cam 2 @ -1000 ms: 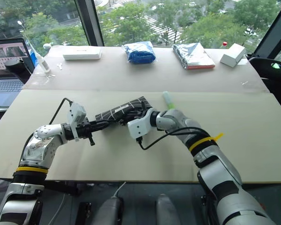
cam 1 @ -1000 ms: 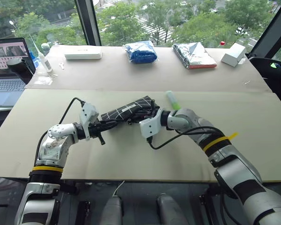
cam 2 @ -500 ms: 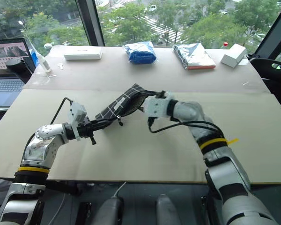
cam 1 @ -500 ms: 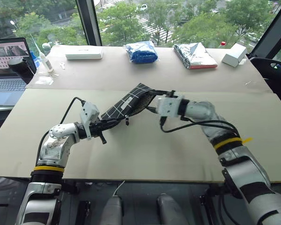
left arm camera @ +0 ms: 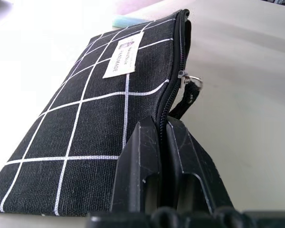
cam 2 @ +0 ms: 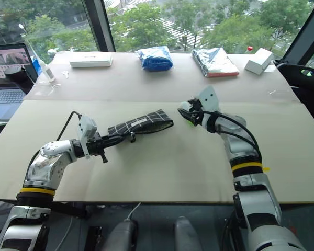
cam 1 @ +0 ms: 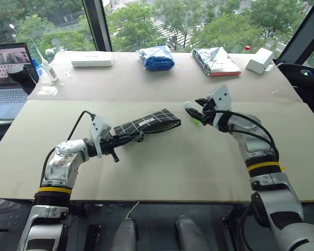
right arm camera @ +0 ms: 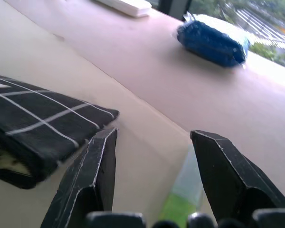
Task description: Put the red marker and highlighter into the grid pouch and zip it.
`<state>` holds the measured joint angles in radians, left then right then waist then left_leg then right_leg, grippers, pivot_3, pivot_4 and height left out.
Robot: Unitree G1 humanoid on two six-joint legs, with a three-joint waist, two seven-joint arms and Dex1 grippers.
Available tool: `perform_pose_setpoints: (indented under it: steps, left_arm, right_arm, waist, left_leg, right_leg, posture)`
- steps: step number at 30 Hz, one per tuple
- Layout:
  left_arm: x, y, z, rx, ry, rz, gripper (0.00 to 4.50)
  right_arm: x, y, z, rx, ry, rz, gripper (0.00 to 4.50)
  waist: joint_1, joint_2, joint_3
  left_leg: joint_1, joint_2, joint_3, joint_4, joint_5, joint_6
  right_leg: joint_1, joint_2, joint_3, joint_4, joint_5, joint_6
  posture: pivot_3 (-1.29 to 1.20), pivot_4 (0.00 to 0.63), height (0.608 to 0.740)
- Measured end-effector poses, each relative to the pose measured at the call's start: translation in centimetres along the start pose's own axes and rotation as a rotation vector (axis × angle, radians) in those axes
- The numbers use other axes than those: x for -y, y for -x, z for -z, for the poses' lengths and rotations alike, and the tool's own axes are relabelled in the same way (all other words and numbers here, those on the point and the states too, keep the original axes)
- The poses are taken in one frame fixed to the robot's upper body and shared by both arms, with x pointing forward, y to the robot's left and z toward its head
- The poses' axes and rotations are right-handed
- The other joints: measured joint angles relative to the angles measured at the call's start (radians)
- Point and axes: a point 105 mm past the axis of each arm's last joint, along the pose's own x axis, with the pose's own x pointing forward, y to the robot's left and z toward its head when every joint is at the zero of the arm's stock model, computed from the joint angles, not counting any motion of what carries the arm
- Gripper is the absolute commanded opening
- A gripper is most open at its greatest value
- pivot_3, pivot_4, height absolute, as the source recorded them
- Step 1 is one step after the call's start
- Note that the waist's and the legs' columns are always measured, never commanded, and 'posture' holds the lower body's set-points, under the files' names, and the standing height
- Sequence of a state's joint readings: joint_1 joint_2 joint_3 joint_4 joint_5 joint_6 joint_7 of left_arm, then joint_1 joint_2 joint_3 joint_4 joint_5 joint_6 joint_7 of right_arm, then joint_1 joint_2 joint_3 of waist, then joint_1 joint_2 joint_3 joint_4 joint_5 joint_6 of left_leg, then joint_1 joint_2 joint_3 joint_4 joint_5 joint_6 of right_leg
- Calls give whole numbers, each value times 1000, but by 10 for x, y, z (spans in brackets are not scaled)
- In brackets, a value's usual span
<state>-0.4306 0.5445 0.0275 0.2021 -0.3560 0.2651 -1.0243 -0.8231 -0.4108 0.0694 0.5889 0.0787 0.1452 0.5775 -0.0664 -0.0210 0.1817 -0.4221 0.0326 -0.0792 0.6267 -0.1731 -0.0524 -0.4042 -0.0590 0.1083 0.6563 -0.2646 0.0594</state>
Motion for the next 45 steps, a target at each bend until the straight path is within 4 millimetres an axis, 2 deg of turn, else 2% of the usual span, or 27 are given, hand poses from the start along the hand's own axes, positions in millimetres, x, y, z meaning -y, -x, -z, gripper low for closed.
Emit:
perform_pose_setpoints:
  steps: [4, 6, 11, 18, 21, 23, 24, 34, 35, 38, 41, 43, 45]
  left_arm:
    - [0, 1, -2, 5, -10, -7, 0]
    - [0, 2, -2, 6, -9, -12, 0]
    - [0, 3, -2, 8, -10, -22, 0]
    - [1, 4, 1, 0, 7, -25, 0]
    - [1, 4, 0, 3, 6, -27, 0]
    - [2, 4, -2, 6, 3, -27, 0]
    - [2, 4, -2, 7, 3, -27, 0]
    - [1, 5, -5, 13, 9, -29, 0]
    - [0, 5, -6, 14, 7, -28, 0]
    - [-1, 6, -8, 15, 0, -31, 0]
    - [-1, 5, -10, 18, -8, -28, 0]
    - [-1, 6, -10, 17, -9, -27, 0]
    - [-1, 6, -11, 17, -10, -24, 0]
  right_arm:
    - [-4, -12, 21, -98, -33, 65, 2769]
    - [0, -15, 31, -142, -59, 119, 2769]
    - [12, -17, 35, -175, -76, 191, 2769]
    - [9, -17, 48, -211, -97, 200, 2769]
    - [8, -18, 49, -214, -123, 201, 2000]
    - [6, -19, 50, -216, -128, 196, 1256]
    - [6, -19, 50, -216, -130, 197, 1075]
    - [7, -17, 49, -199, -154, 189, 1091]
    - [8, -13, 45, -165, -137, 171, 1091]
    - [12, 1, 16, -12, -26, 109, 1091]
    - [9, 30, -18, 118, 135, -10, 1091]
    - [1, 48, -23, 134, 202, -103, 1091]
    - [-12, 64, -14, 100, 215, -210, 1091]
  waist:
    - [-2, 0, 0]
    - [-3, 0, 0]
    - [-4, 0, 0]
    - [-6, 0, 0]
    - [-6, 0, 0]
    - [-5, 0, 0]
    - [-4, 0, 0]
    - [-3, 0, 0]
    - [-2, 0, 0]
    - [-3, 1, 1]
    - [-1, 1, 1]
    - [-1, 1, 1]
    - [-1, 1, 1]
  left_leg:
    - [0, 0, 0, 0, 0, 0]
    - [0, 0, 0, 0, 0, 0]
    - [0, 0, 0, 0, 0, 0]
    - [0, 0, 0, 0, 0, 0]
    - [1, 0, 0, 0, 0, 0]
    - [1, 0, 0, 0, 0, 0]
    - [1, 0, 0, 0, 0, 0]
    - [0, 0, 0, 0, 0, 0]
    - [0, 0, 0, 0, 0, 0]
    - [-1, 0, 0, 0, 0, 0]
    - [-1, 0, 0, -1, 0, 0]
    - [0, 0, 0, 0, 0, 0]
    - [0, 0, 0, 0, 0, 0]
  right_leg:
    - [0, 0, 0, 0, 0, 0]
    - [0, 0, 0, 0, 0, 0]
    - [0, 0, 0, 0, 0, 0]
    - [0, 0, 0, 0, 0, 0]
    - [0, 0, 0, 0, 0, 0]
    - [0, 0, 0, 0, 0, 0]
    - [1, 0, 0, 0, 0, 0]
    - [0, 0, 0, 0, 0, 0]
    - [0, 0, 0, 0, 0, 0]
    - [-1, 0, 0, -1, 0, 0]
    - [0, 0, -1, -1, 0, 0]
    - [0, 0, 0, -1, 0, 0]
    - [1, 0, 0, -1, 0, 0]
  posture:
    - [0, 150, 740]
    - [0, 150, 740]
    - [0, 150, 740]
    - [0, 150, 740]
    - [0, 150, 740]
    - [0, 150, 740]
    - [0, 150, 740]
    - [0, 150, 740]
    - [0, 150, 740]
    - [0, 150, 740]
    - [0, 150, 740]
    - [0, 150, 740]
    - [0, 150, 740]
